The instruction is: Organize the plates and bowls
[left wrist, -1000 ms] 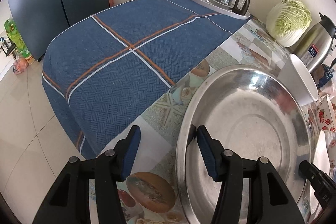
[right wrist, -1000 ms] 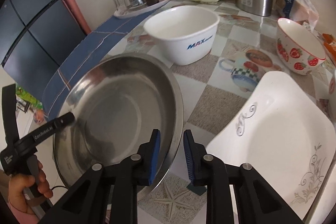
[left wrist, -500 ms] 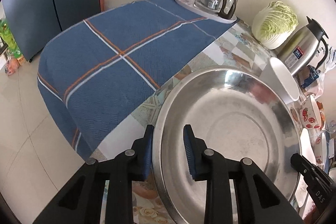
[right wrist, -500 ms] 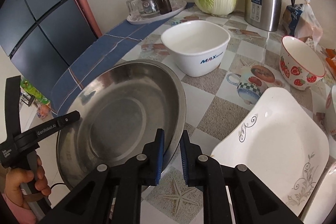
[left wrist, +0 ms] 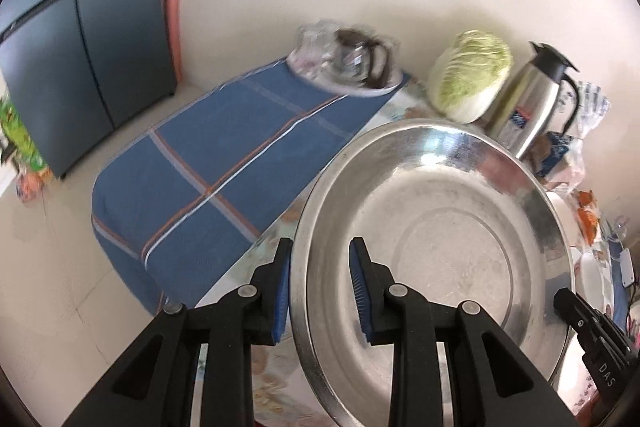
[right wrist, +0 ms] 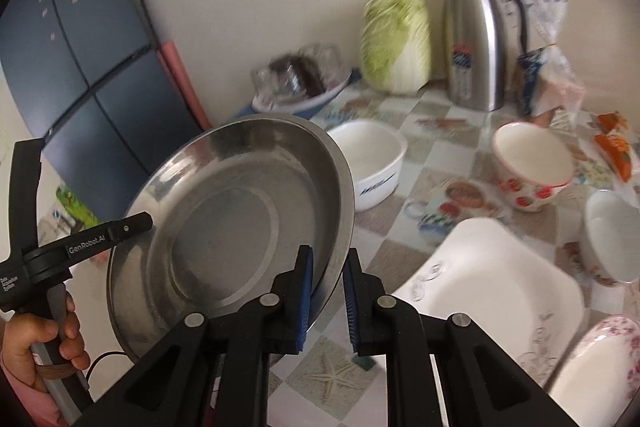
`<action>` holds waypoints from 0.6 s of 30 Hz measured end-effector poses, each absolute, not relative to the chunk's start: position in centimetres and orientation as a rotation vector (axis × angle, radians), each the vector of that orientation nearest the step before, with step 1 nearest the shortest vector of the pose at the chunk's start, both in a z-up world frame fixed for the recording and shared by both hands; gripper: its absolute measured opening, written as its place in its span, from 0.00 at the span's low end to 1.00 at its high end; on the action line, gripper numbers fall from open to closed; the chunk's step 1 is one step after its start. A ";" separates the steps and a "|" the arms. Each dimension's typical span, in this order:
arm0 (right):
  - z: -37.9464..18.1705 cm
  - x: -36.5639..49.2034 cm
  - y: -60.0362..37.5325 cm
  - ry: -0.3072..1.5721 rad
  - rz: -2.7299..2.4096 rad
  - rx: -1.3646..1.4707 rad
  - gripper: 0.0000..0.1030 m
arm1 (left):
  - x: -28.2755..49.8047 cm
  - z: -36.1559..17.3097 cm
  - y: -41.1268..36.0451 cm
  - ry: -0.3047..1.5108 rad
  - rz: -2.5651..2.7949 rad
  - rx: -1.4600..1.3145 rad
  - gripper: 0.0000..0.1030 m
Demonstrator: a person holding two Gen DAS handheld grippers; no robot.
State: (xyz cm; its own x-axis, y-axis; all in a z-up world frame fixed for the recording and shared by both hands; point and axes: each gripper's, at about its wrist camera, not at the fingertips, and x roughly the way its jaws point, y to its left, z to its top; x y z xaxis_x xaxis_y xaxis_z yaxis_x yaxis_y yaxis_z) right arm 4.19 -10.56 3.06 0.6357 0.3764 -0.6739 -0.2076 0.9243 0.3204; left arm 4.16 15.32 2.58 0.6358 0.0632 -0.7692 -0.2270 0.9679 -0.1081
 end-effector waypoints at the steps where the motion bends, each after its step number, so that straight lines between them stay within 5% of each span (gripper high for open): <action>1: 3.4 4.0 -11.3 0.802 0.323 0.235 0.16 | 4.4 3.1 14.5 0.860 0.161 -0.194 0.28; 18: 4.4 1.2 -23.6 0.704 0.127 0.390 0.16 | 7.5 4.7 2.2 0.879 0.005 -0.139 0.28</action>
State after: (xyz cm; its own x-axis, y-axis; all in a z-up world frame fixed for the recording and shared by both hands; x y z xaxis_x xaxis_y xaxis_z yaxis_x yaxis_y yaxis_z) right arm 1.18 -23.64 4.40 0.7583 0.2429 -0.6050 0.0167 0.9204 0.3906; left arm 7.53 2.25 4.68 0.6384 -0.0528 -0.7679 -0.0617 0.9909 -0.1195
